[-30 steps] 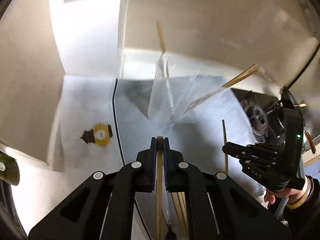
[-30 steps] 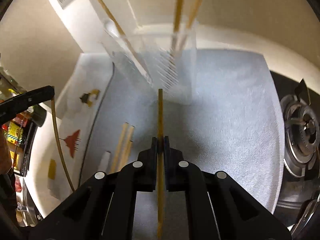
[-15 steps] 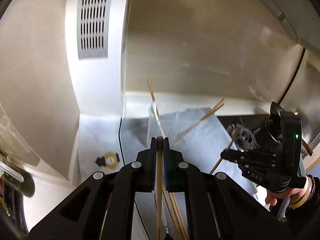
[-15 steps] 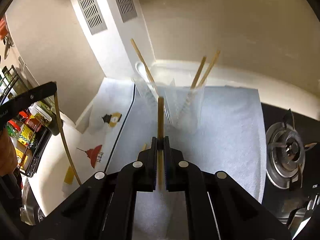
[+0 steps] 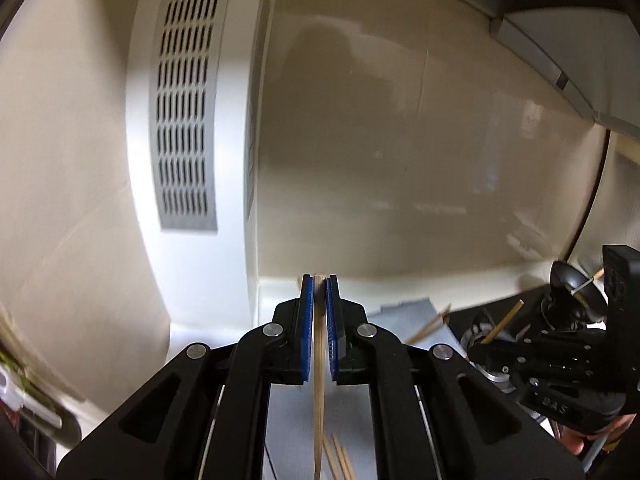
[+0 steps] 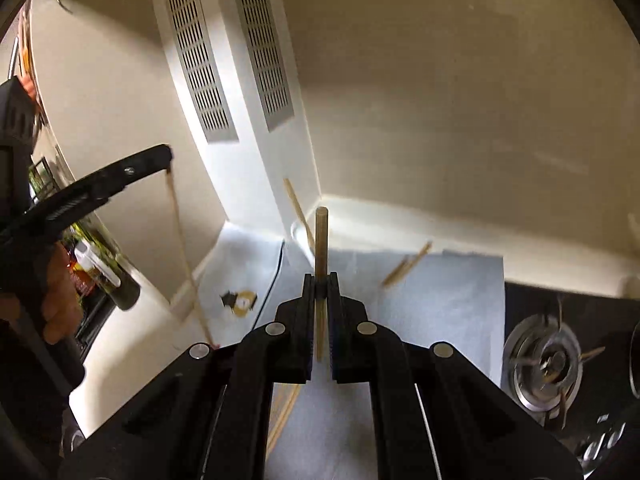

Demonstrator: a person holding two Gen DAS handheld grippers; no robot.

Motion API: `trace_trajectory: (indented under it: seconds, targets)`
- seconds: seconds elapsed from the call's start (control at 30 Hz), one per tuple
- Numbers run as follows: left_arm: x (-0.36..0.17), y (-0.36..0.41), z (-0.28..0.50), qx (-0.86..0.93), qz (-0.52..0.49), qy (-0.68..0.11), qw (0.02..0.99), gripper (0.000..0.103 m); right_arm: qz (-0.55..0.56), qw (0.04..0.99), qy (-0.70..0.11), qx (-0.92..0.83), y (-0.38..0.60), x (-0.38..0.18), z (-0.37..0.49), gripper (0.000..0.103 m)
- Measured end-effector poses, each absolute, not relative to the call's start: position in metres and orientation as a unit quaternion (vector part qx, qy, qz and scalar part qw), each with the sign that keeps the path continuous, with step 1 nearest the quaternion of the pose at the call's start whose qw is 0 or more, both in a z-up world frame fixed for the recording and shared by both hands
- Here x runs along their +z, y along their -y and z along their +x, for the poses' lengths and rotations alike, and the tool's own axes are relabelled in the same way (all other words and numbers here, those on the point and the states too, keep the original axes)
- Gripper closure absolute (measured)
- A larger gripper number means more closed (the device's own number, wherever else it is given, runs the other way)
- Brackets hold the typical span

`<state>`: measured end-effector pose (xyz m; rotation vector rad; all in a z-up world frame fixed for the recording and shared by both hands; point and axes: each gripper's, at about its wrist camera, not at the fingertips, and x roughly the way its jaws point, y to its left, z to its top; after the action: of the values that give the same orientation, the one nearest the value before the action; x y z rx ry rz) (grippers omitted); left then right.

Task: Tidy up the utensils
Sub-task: 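Carry both chopsticks over the clear holder and open both tools to drop them, then grasp a bamboo chopstick with the right tool while the left tool reaches toward the white-handled fork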

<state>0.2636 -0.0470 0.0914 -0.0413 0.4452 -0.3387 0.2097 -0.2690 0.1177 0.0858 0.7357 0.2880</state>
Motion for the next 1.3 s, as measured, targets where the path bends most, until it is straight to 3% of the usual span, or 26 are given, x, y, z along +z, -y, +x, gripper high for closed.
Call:
trace_trajectory:
  seconds: [0.3, 0.53, 1.1, 1.13, 1.2, 1.23, 1.27, 1.3]
  targets:
    - [0.137, 0.064, 0.297, -0.157, -0.049, -0.143, 0.976, 0.097, 0.025, 0.943, -0.31, 0.118, 0.273, 0.161, 0.237, 0.097]
    - [0.129, 0.084, 0.333, -0.115, -0.061, -0.107, 0.986, 0.097, 0.026, 0.944, -0.315, 0.095, 0.277, 0.154, 0.269, 0.097]
    - [0.062, 0.106, 0.385, -0.129, -0.056, -0.17, 0.975, 0.097, 0.026, 0.928, -0.357, 0.097, 0.275, 0.105, 0.299, 0.096]
    - [0.06, 0.107, 0.386, -0.13, -0.053, -0.18, 0.974, 0.094, 0.027, 0.927, -0.361, 0.1, 0.274, 0.103, 0.299, 0.094]
    - [0.054, 0.104, 0.385, -0.13, -0.049, -0.198, 0.97, 0.075, 0.025, 0.924, -0.368, 0.102, 0.273, 0.097, 0.299, 0.085]
    - [0.053, 0.101, 0.382, -0.124, -0.044, -0.201, 0.971, 0.046, 0.024, 0.923, -0.369, 0.102, 0.273, 0.095, 0.298, 0.075]
    - [0.053, 0.098, 0.378, -0.115, -0.041, -0.199, 0.972, 0.025, 0.026, 0.924, -0.368, 0.101, 0.274, 0.095, 0.296, 0.066]
    - [0.053, 0.093, 0.37, -0.101, -0.037, -0.198, 0.974, 0.021, 0.027, 0.925, -0.367, 0.1, 0.274, 0.094, 0.293, 0.062]
